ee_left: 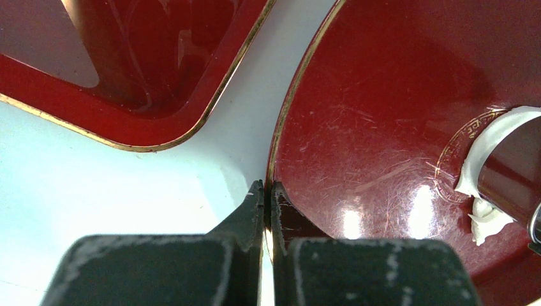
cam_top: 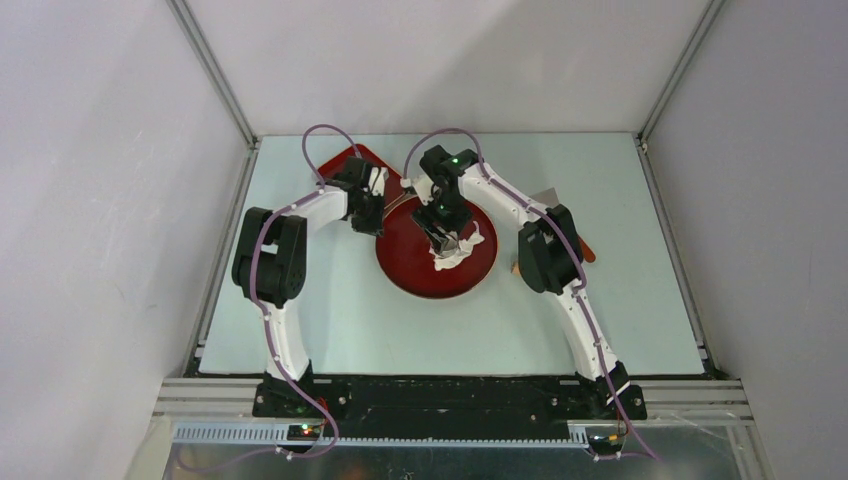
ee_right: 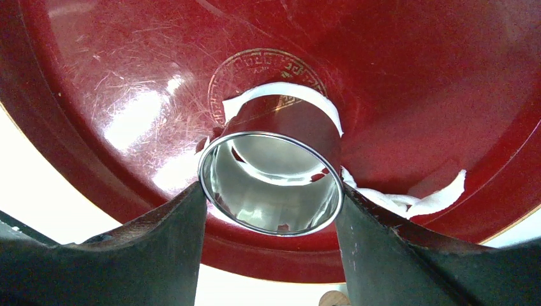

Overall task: Roll out the dumpling wrappers from the dough
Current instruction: Remove the dumpling wrapper from the work surface.

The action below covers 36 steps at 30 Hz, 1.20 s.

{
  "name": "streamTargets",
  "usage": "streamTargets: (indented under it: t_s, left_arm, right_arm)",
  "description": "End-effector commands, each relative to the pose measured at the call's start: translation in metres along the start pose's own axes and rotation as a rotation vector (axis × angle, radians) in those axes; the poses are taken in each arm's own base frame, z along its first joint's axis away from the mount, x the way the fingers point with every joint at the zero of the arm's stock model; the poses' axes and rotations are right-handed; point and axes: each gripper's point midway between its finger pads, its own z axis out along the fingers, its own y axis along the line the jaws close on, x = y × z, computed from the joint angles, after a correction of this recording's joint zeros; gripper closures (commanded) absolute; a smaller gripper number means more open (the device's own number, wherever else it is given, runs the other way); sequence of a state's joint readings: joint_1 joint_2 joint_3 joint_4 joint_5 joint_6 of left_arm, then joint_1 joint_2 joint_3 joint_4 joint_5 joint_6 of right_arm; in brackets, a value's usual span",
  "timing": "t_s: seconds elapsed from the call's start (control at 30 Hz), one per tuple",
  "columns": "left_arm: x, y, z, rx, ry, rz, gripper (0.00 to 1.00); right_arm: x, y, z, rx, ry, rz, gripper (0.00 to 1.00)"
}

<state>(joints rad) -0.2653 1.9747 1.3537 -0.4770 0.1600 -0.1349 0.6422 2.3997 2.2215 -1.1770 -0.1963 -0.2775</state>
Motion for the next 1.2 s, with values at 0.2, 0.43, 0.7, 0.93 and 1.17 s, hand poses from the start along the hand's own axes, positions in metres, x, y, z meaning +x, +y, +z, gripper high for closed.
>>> streamTargets:
  t_s: [0.2,0.43,0.7,0.93,1.17]
  left_arm:
    - [-0.01,-0.001,-0.014,-0.008,-0.044,0.014,1.0]
    - [-0.01,-0.001,-0.014,-0.009,-0.043,0.015,1.0]
    - [-0.01,-0.001,-0.014,-0.009,-0.043,0.014,1.0]
    - [-0.01,-0.001,-0.014,-0.008,-0.043,0.015,1.0]
    - [-0.01,-0.001,-0.014,-0.009,-0.043,0.014,1.0]
  right_arm:
    - [-0.003,0.002,0.006,-0.005,-0.007,-0.001,0.72]
    - [-0.005,0.002,0.009,-0.011,-0.012,-0.008,0.72]
    - [-0.007,0.001,0.012,-0.004,-0.014,-0.011,0.72]
    - [-0.002,-0.003,0.018,0.005,0.013,-0.016,0.72]
    - [0.007,-0.005,0.032,0.003,0.058,-0.008,0.68]
